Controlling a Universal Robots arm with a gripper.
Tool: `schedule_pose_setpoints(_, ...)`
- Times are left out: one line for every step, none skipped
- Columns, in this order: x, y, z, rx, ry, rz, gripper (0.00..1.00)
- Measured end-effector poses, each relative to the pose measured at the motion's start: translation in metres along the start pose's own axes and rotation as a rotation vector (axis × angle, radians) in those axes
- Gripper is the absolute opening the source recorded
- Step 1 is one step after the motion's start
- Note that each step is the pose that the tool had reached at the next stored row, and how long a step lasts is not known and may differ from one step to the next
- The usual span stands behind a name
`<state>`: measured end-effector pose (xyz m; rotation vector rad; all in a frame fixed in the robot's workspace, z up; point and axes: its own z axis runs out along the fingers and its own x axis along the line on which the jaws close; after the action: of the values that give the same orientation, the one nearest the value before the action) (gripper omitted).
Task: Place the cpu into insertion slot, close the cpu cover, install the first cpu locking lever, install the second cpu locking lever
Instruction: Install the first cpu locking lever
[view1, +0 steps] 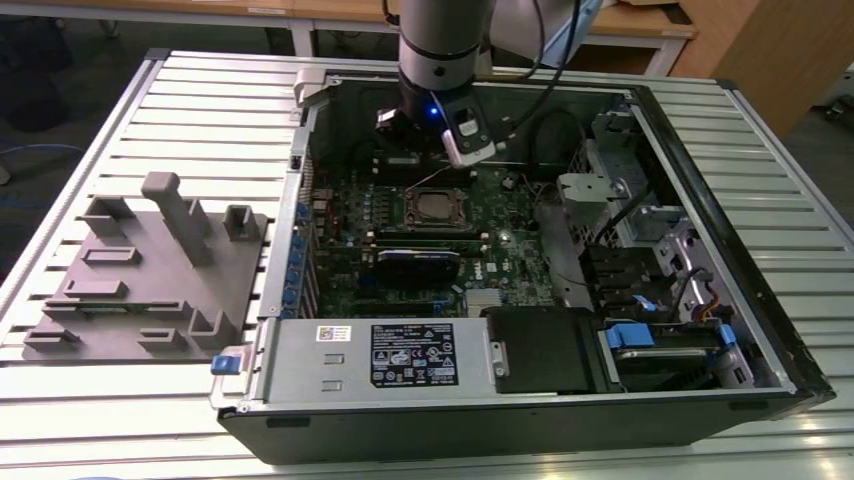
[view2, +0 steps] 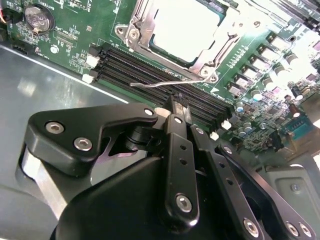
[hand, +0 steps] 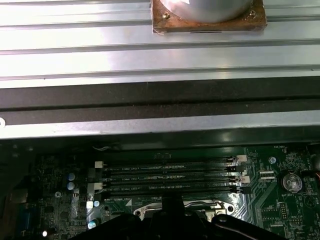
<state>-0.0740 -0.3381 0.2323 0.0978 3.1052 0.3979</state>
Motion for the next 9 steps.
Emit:
schedule_pose_setpoints(0.0, -0.0002, 0.0008, -0.0001, -0.0006, 0.0, 0.1)
schedule_pose_setpoints(0.0, -0.0004, 0.0015, -0.0001, -0.0011, 0.0, 0.1)
schedule_pose_setpoints(0.0, -0.0005, 0.0019, -0.0002, -0.0014, 0.0, 0.1)
schedule_pose_setpoints(0.0, -0.0006, 0.0021, 0.0001, -0.0013, 0.0, 0.1)
schedule_pose_setpoints(0.0, -0.0006, 0.0021, 0.0002, -0.0013, 0.0, 0.1)
schedule_pose_setpoints(0.0, -0.0006, 0.0025, -0.0001, -0.0014, 0.0, 0.1)
schedule_pose_setpoints(0.0, -0.0007, 0.0028, -0.0002, -0.0015, 0.0, 0.1)
schedule_pose_setpoints(-0.0001, -0.0008, 0.0031, -0.0001, -0.0015, 0.0, 0.1)
schedule_pose_setpoints(-0.0003, -0.0008, 0.0033, 0.0, -0.0014, 0.0, 0.1)
